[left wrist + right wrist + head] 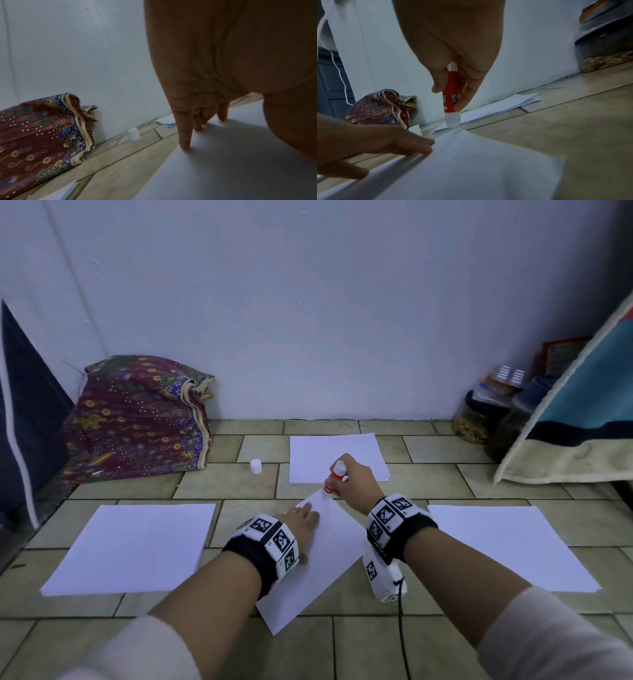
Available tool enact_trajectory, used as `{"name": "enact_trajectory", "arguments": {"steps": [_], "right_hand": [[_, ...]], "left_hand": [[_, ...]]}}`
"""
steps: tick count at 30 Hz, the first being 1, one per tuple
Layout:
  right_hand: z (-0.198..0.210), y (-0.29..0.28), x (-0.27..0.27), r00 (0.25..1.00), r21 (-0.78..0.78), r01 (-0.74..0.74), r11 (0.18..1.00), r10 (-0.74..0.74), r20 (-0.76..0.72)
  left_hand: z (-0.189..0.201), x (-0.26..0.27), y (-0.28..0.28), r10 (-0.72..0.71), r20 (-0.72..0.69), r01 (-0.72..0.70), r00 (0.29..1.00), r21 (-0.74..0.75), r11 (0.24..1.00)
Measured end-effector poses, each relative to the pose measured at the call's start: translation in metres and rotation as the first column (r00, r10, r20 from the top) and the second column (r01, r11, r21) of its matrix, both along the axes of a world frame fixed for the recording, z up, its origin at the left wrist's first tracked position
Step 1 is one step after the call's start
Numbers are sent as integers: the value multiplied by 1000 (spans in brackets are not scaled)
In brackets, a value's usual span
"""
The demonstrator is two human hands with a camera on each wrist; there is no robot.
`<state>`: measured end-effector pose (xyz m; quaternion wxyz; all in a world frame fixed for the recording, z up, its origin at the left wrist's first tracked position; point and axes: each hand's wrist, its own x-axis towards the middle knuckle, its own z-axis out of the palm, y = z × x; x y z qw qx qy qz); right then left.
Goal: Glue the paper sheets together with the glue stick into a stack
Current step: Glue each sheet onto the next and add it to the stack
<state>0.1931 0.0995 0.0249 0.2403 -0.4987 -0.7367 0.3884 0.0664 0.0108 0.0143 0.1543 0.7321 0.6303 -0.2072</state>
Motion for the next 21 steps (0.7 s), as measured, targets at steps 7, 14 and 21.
{"name": "enact_trajectory", "arguments": {"steps": [7,14,21], "right_hand": [[-2,3,-15,970,68,-158,985,142,197],[7,7,-6,891,75,-319,945,272,363],[13,-10,33,836,37,-432,901,385,390]], "left_hand": [[-4,-3,5,-1,-33,1,999,-3,1000],[-5,-1,5,27,-40,-28,999,-22,999],[-6,-2,5,29,-33,-30,999,-34,999]]}}
